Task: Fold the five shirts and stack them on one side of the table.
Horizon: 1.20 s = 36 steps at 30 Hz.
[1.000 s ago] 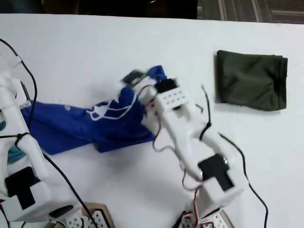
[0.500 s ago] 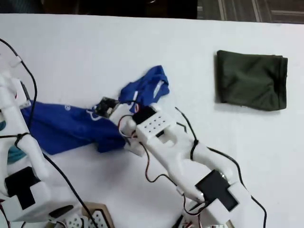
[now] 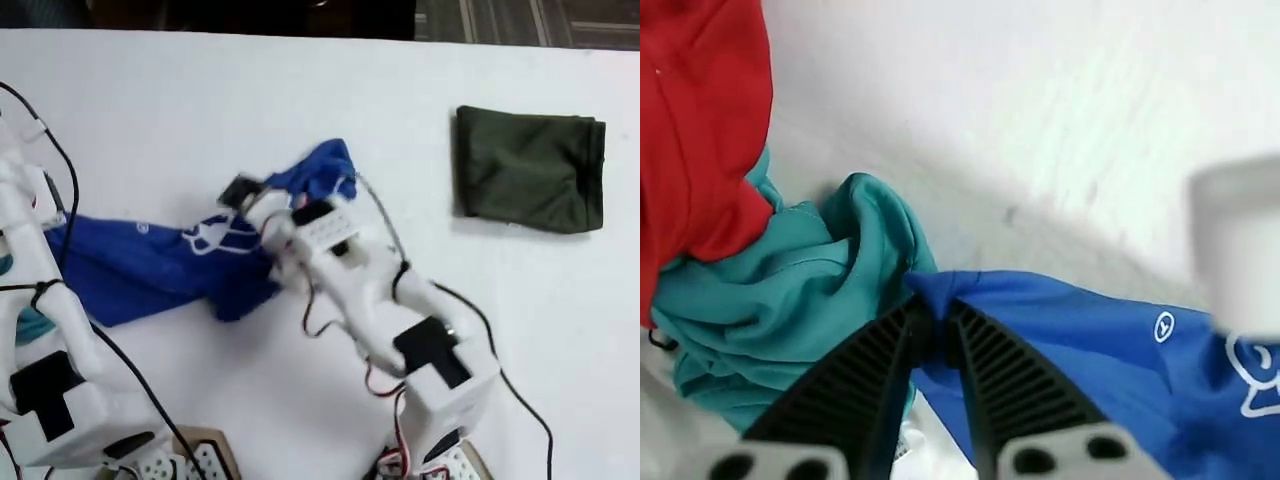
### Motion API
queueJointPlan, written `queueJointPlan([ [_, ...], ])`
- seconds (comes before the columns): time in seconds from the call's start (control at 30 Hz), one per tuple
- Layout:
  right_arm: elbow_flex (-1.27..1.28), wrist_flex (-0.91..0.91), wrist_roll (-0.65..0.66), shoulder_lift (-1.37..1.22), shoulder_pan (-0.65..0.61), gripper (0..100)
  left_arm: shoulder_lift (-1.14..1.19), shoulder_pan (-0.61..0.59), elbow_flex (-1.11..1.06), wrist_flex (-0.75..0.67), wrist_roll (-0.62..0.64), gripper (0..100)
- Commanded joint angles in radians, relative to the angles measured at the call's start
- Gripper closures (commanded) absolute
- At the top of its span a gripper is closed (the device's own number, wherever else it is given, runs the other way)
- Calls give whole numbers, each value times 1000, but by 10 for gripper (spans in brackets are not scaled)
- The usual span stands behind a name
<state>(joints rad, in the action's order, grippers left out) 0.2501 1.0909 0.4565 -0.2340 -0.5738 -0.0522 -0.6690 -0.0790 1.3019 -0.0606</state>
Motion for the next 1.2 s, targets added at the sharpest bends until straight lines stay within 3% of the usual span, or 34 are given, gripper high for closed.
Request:
queueJointPlan([
  [0.0, -193, 124, 11, 64, 133, 980, -8, 11, 39, 9, 3, 973],
  [0.2, -439, 257, 12, 183, 259, 980, -15, 38, 50, 25, 3, 973],
  [0.47, -463, 288, 89, 182, 311, 980, -8, 190, 143, 272, -57, 973],
  [0.6, -428, 216, 89, 87, 343, 979, -6, 222, 61, 250, -144, 974],
  [0.83, -431, 134, 89, -24, 473, 979, -6, 224, -120, 158, -161, 974],
  [1.0, -427, 142, 94, -2, 556, 979, -6, 226, -182, 167, -176, 973],
  [1.17, -425, 242, 210, 4, 570, 979, -14, 345, -177, 287, -328, 972],
])
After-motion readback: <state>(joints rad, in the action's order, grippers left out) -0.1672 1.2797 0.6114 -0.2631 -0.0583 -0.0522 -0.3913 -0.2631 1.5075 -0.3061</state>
